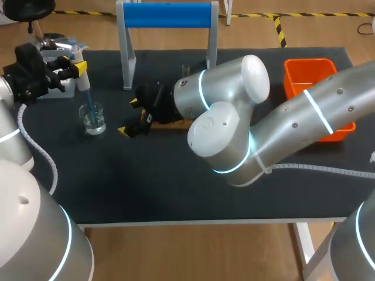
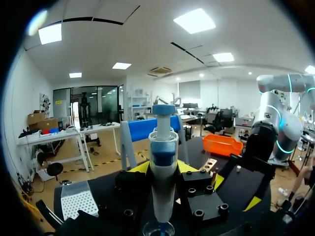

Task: Invert the test tube, pick up the pipette, mount the tip to pipette, aspirate from beaker and dispense into the tube, eject the tip, return the pipette, and cap with the stopper.

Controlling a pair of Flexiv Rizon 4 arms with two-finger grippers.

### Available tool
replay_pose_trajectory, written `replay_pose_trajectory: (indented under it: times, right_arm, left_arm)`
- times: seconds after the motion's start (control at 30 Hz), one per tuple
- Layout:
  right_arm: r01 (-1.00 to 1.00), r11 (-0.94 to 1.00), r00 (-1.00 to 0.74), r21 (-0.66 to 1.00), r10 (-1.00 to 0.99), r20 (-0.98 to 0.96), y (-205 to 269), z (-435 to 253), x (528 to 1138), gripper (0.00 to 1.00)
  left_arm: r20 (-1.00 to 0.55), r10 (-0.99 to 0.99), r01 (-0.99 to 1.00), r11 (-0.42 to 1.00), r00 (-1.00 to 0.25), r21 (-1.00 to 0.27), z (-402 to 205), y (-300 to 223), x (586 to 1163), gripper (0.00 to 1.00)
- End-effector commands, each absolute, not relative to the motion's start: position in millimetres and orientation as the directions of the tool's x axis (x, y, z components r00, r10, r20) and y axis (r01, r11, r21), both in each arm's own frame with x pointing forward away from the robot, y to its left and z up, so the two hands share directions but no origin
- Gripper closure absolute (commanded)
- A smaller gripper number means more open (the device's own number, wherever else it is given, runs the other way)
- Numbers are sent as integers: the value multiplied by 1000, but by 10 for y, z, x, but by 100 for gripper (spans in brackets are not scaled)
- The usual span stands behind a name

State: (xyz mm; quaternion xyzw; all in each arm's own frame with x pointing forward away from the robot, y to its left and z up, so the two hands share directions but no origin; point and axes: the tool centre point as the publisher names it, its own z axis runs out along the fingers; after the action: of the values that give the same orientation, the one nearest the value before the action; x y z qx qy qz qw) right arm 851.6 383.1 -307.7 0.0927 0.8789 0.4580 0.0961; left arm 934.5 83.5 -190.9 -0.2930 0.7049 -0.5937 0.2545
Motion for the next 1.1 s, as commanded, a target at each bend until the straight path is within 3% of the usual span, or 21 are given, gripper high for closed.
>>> replay_pose_trajectory:
  times: [0.03,0.47,1.1]
  right_arm:
    - [46,567,-972,823,214,-93,3766,-2963,8525,0]
    - [-101,590,-991,801,12,-133,3550,-2324,8548,0]
    - [-130,425,-974,896,-222,-36,3490,-1384,8992,0]
  left_arm:
    - [-12,-717,-109,123,-697,-986,-1919,828,9356,100]
    - [-12,-717,-109,123,-697,-986,-1919,828,9356,100]
    - [-12,-717,-109,123,-697,-986,-1919,828,9356,100]
